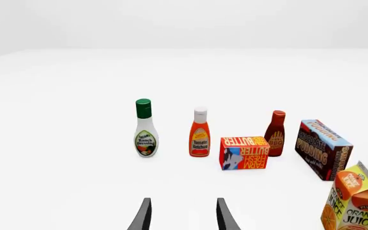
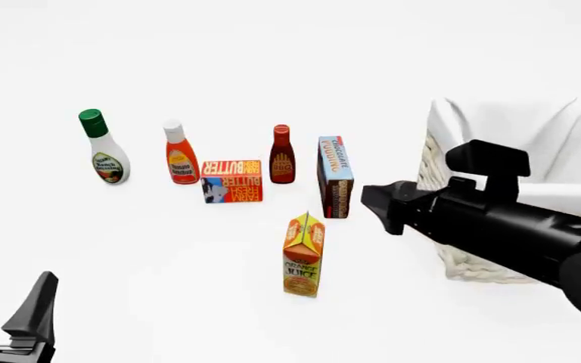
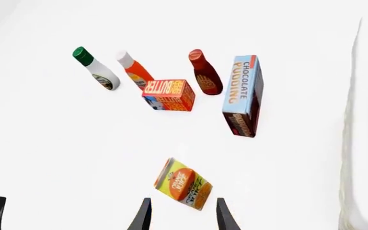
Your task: Pick the orange juice and place it in the basket.
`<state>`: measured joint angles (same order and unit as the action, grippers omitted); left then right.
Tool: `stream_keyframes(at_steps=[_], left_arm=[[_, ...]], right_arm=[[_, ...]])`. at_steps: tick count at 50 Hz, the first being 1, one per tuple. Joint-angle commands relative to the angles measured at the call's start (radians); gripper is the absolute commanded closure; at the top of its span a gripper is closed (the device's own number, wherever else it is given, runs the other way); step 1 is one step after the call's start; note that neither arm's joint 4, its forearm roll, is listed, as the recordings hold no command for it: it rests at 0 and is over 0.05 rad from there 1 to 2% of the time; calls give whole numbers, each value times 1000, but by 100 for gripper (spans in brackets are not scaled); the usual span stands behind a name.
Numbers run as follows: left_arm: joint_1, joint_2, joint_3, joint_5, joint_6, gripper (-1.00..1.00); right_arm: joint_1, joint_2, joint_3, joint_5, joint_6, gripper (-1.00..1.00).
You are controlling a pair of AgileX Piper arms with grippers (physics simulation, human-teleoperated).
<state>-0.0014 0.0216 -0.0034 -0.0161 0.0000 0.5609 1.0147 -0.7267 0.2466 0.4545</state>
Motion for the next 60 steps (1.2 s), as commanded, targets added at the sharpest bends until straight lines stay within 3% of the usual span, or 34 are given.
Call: stream_keyframes(at_steps=[1, 7, 8, 16, 17, 18, 20, 21, 24, 31, 60], left_arm=[[0, 1, 0, -1, 0, -100], [0, -3, 0, 3, 0, -100], [0, -3, 0, 3, 0, -100], [0, -6, 0, 5, 0, -100], [-1, -5, 0, 5, 0, -100], [0, -6, 0, 6, 0, -100], [0, -7, 0, 7, 0, -100], [-1, -8, 0, 8, 0, -100], [-1, -9, 0, 10, 0, -100], [-1, -11, 0, 11, 0, -100], [-1, -1, 0, 1, 0, -100]], right_arm=[[-5, 66, -46, 18, 16, -100], [-3, 123, -76, 20, 35, -100], [5, 131, -71, 10, 62, -100], [1, 182, -103, 7, 63, -100], [39, 225, -53, -85, 230, -100], [40, 223, -40, -100, 252, -100], [39, 229, -44, -98, 242, -100], [46, 225, -20, -126, 283, -100], [38, 238, -36, -111, 251, -100], [55, 247, -1, -156, 304, -100], [75, 348, -32, -165, 330, -100]])
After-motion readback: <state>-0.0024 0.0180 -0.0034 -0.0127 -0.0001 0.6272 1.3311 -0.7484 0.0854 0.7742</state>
